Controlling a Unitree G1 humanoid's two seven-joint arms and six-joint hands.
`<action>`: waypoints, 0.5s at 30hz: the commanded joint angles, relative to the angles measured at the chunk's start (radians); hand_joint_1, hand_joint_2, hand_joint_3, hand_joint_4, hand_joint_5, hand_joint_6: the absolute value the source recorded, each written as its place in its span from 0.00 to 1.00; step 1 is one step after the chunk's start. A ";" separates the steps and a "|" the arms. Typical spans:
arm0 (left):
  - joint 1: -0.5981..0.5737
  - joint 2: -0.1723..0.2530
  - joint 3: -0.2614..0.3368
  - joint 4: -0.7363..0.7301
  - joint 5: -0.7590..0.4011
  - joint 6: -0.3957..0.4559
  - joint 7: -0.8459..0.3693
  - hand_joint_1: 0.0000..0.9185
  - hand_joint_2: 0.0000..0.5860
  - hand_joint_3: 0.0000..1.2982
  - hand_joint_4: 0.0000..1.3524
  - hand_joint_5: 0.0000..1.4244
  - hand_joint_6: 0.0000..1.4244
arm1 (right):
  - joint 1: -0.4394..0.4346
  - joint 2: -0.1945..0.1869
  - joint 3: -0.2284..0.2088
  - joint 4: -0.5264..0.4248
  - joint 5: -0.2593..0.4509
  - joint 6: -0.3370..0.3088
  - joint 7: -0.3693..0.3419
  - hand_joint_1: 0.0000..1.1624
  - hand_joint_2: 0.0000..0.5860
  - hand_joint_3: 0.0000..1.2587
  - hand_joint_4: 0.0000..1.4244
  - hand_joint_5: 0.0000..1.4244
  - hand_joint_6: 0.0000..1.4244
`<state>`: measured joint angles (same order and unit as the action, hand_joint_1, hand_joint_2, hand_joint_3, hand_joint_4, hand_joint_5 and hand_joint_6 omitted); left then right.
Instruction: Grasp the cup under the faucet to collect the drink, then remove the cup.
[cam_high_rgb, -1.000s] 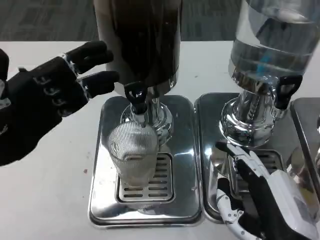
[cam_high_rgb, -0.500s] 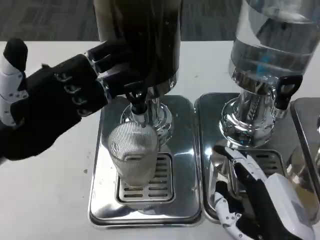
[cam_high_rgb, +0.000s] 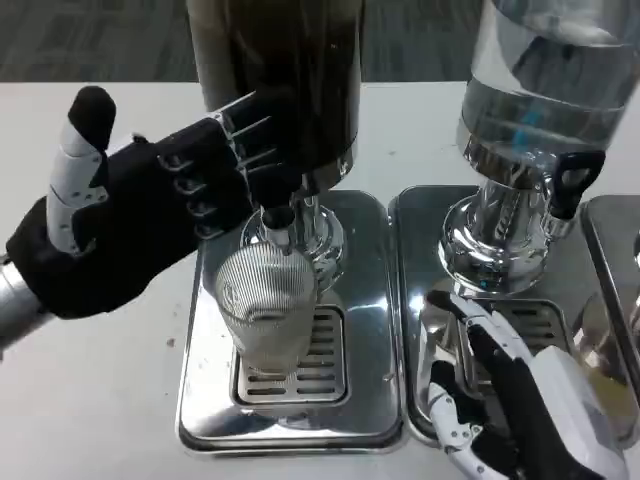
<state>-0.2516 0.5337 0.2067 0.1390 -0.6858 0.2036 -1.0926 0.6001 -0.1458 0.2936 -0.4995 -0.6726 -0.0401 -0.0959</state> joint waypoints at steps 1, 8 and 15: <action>-0.025 -0.016 -0.020 -0.010 0.041 -0.027 -0.012 0.00 0.08 0.05 0.00 0.02 0.00 | -0.003 0.004 -0.004 0.010 0.012 0.010 0.001 0.46 0.99 0.13 0.07 0.04 0.11; -0.020 -0.022 -0.048 -0.040 0.094 -0.087 -0.019 0.00 0.08 0.05 0.00 0.02 0.00 | -0.006 0.008 -0.003 0.004 0.012 0.019 0.002 0.46 0.99 0.13 0.08 0.04 0.11; -0.010 -0.014 -0.055 -0.087 0.167 -0.189 -0.019 0.00 0.07 0.07 0.00 0.03 0.00 | -0.007 0.013 -0.004 0.000 0.018 0.028 0.010 0.46 0.99 0.13 0.08 0.05 0.11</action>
<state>-0.2649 0.5178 0.1680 0.0856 -0.5367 0.0581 -1.0927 0.5930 -0.1338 0.2930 -0.4978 -0.6632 -0.0273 -0.0922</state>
